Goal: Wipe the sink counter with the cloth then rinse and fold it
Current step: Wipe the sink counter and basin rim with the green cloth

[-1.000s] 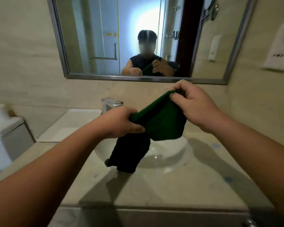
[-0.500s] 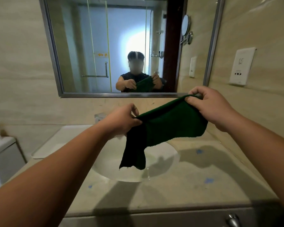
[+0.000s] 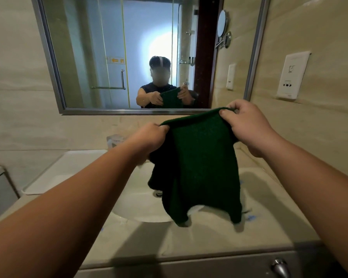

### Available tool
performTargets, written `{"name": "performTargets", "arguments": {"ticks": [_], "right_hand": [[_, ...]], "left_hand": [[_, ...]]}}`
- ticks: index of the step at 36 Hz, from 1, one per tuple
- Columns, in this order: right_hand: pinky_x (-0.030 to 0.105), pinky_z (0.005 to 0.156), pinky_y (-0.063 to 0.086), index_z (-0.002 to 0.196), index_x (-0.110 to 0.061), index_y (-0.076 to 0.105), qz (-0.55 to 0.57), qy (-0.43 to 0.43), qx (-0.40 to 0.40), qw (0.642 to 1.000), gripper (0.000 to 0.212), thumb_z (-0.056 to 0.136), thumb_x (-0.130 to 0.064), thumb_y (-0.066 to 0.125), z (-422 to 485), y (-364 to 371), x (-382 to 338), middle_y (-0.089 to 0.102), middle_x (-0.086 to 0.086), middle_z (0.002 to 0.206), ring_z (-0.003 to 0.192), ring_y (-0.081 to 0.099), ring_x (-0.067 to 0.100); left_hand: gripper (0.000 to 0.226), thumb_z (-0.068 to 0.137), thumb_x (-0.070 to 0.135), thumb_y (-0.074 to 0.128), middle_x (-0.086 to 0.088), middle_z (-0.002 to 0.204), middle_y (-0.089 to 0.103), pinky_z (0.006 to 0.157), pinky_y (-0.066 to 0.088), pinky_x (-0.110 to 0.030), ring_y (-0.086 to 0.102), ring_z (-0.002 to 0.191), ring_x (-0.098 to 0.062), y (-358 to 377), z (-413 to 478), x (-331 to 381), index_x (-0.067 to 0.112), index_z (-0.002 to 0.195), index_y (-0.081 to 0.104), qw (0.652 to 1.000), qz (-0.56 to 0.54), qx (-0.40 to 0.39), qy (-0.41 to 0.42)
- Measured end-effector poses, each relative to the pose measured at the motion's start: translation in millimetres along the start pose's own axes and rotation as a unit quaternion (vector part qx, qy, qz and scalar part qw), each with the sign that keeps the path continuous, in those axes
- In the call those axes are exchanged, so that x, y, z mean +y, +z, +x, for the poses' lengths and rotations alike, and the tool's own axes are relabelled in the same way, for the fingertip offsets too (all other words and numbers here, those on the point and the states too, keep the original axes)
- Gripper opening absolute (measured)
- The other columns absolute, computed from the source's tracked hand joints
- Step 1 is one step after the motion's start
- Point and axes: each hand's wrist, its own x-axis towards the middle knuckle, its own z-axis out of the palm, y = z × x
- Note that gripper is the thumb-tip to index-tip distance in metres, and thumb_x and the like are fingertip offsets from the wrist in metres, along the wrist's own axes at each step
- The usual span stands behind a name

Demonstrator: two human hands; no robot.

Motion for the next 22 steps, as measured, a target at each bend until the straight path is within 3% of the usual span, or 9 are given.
{"name": "performTargets", "arguments": {"ticks": [4, 6, 8, 10, 13, 16, 18, 20, 22], "right_hand": [[0.039, 0.065, 0.052, 0.096, -0.022, 0.062, -0.033, -0.052, 0.000, 0.998, 0.011, 0.099, -0.033, 0.061, -5.6, 18.7, -3.8, 0.068, 0.005, 0.090, 0.081, 0.068, 0.023], [0.034, 0.060, 0.047, 0.091, -0.023, 0.060, -0.046, -0.079, -0.012, 0.996, 0.012, 0.098, -0.032, 0.064, -15.4, 30.2, -7.3, 0.068, 0.004, 0.084, 0.074, 0.066, 0.019], [0.037, 0.060, 0.053, 0.087, -0.024, 0.060, -0.048, -0.095, -0.049, 0.993, 0.014, 0.095, -0.034, 0.067, -24.7, 42.1, -9.0, 0.069, 0.004, 0.079, 0.071, 0.067, 0.020], [0.049, 0.070, 0.062, 0.091, -0.026, 0.065, -0.035, -0.099, -0.122, 0.987, 0.015, 0.090, -0.040, 0.071, -33.1, 50.6, -9.4, 0.073, 0.003, 0.085, 0.078, 0.073, 0.021], [0.046, 0.078, 0.065, 0.101, -0.022, 0.075, 0.015, -0.089, -0.216, 0.972, 0.023, 0.095, -0.043, 0.069, -39.0, 50.3, -5.3, 0.077, 0.001, 0.093, 0.085, 0.076, 0.016], [0.048, 0.085, 0.064, 0.104, -0.018, 0.074, 0.077, -0.072, -0.116, 0.988, 0.018, 0.100, -0.034, 0.065, -28.8, 41.1, 9.6, 0.076, 0.004, 0.096, 0.088, 0.075, 0.019], [0.050, 0.101, 0.057, 0.119, -0.026, 0.069, 0.084, -0.024, -0.092, 0.992, 0.026, 0.096, -0.038, 0.070, -18.3, 35.7, 28.4, 0.072, 0.000, 0.114, 0.107, 0.069, 0.017], [0.050, 0.121, 0.037, 0.142, -0.034, 0.058, 0.127, 0.060, -0.194, 0.971, 0.060, 0.087, -0.050, 0.075, -14.8, 35.0, 51.4, 0.062, -0.004, 0.142, 0.134, 0.055, 0.015], [0.045, 0.127, 0.025, 0.144, -0.031, 0.058, 0.196, 0.129, -0.299, 0.925, 0.065, 0.086, -0.054, 0.076, -21.0, 34.8, 72.8, 0.063, -0.007, 0.146, 0.141, 0.051, 0.014]], "left_hand": [[0.046, 0.110, 0.045, 0.039, -0.019, 0.106, 0.076, 0.091, 0.059, -0.050, 0.072, 0.102, -0.035, 7.4, -1.2, -0.3, 0.007, 0.116, 0.064, 0.991, -0.109, -0.044, -0.058], [0.046, 0.111, 0.042, 0.035, -0.013, 0.088, 0.079, 0.083, 0.057, -0.042, 0.073, 0.092, -0.029, 12.3, -3.3, -0.8, 0.011, 0.100, 0.067, 0.982, -0.160, -0.069, -0.066], [0.054, 0.111, 0.047, 0.029, -0.008, 0.083, 0.080, 0.079, 0.055, -0.040, 0.073, 0.088, -0.025, 17.9, -3.1, -3.4, 0.015, 0.094, 0.069, 0.972, -0.197, -0.103, -0.080], [0.066, 0.109, 0.058, 0.023, -0.012, 0.102, 0.081, 0.087, 0.056, -0.042, 0.075, 0.100, -0.028, 21.0, -0.7, -8.1, 0.014, 0.113, 0.073, 0.959, -0.236, -0.121, -0.097], [0.070, 0.106, 0.064, 0.027, -0.013, 0.100, 0.080, 0.084, 0.058, -0.039, 0.077, 0.092, -0.026, 21.7, 1.6, -15.0, 0.012, 0.116, 0.074, 0.944, -0.286, -0.121, -0.110], [0.069, 0.102, 0.068, 0.039, -0.017, 0.118, 0.077, 0.099, 0.057, -0.047, 0.074, 0.110, -0.032, 20.8, 1.3, -19.7, 0.011, 0.122, 0.074, 0.930, -0.325, -0.139, -0.101], [0.070, 0.102, 0.066, 0.043, -0.020, 0.130, 0.072, 0.103, 0.056, -0.051, 0.070, 0.120, -0.037, 21.4, -0.5, -20.9, 0.011, 0.135, 0.069, 0.915, -0.359, -0.158, -0.091], [0.065, 0.104, 0.062, 0.043, -0.019, 0.123, 0.076, 0.090, 0.062, -0.048, 0.075, 0.108, -0.035, 24.0, -4.3, -18.0, 0.012, 0.135, 0.070, 0.906, -0.384, -0.160, -0.076], [0.057, 0.104, 0.059, 0.045, -0.016, 0.106, 0.080, 0.076, 0.064, -0.042, 0.079, 0.089, -0.032, 28.5, -8.2, -14.8, 0.016, 0.132, 0.069, 0.904, -0.395, -0.148, -0.068]]}}
